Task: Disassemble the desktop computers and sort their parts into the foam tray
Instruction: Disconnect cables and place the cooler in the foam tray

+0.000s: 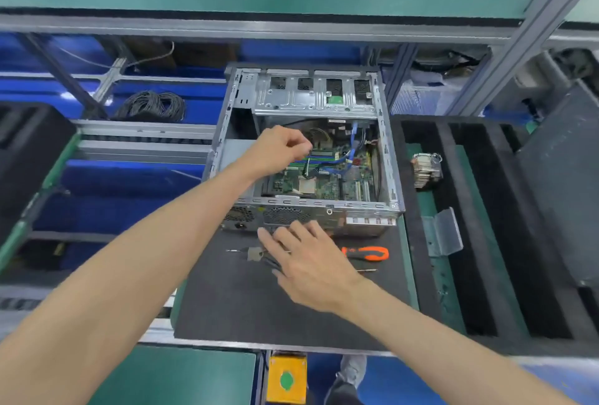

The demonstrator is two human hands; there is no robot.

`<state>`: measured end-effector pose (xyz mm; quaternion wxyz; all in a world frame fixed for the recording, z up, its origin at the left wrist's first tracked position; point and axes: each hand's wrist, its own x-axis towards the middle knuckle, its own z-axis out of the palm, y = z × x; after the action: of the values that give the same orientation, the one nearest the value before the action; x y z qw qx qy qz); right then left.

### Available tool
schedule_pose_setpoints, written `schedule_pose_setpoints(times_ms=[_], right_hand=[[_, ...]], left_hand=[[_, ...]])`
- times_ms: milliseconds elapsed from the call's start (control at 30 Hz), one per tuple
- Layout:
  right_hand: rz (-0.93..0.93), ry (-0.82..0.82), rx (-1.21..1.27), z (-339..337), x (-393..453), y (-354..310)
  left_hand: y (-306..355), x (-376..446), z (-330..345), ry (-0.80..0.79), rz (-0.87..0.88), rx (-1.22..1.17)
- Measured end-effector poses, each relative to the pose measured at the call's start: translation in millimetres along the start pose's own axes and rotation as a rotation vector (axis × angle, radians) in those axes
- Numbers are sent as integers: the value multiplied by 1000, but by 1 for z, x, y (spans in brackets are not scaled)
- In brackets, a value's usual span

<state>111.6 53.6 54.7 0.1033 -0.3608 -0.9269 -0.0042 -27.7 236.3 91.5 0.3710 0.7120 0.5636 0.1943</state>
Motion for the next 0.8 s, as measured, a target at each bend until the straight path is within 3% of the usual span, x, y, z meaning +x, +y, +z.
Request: schedule_pose_setpoints(times_ms=[200, 400, 500, 633, 733, 800], right_hand=[[64, -289, 122, 65, 10, -40], [94, -356, 129, 87, 10, -44], [22, -224, 197, 69, 13, -39], [-162, 94, 245, 12, 24, -8], [-97, 329, 219, -28, 33, 27], [41, 379, 224, -48, 40, 54]], left_hand=[[-3, -8, 10, 17, 60, 124], [-5, -7, 10, 22, 99, 169], [-4, -4, 12, 16, 108, 188], [-3, 2, 17, 8, 100, 174], [0, 7, 22, 16, 95, 163], [5, 12, 26, 25, 92, 135]])
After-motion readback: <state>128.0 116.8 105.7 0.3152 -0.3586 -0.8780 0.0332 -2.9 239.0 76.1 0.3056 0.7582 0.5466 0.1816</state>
